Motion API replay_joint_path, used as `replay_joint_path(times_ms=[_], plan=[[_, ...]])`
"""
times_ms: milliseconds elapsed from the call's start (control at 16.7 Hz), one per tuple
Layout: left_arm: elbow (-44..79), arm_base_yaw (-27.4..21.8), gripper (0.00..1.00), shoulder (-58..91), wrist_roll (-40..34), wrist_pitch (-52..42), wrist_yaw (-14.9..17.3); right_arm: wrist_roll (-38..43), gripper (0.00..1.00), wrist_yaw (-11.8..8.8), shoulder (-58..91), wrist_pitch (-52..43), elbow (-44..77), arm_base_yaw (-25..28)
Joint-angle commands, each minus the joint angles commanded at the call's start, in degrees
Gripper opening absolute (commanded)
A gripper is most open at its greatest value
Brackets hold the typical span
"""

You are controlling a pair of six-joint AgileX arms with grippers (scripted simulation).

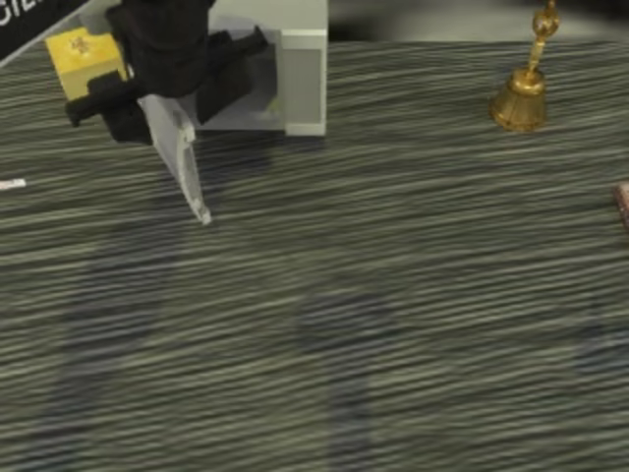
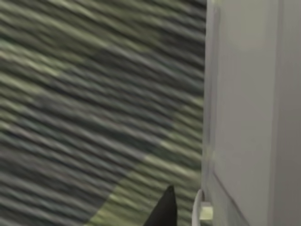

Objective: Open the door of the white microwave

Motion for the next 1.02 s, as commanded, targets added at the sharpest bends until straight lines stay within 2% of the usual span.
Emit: replay_joint_path(times_ms=[300,900,1020], plan=[[0.0,0.0,0.02,0.0,0.0,0.0,0.0,0.0,1.0,0.0,0.0,0.0,0.0,0.0],[0.1,-0.2,0.0,0.1,0.0,-0.1,0.1,0.0,1.0,0.0,0.0,0.0,0.0,0.0],[2.2,0.2,0.0,1.2,0.2,-2.0,1.1,0.0,1.0,0.0,0.0,0.0,0.0,0.0]])
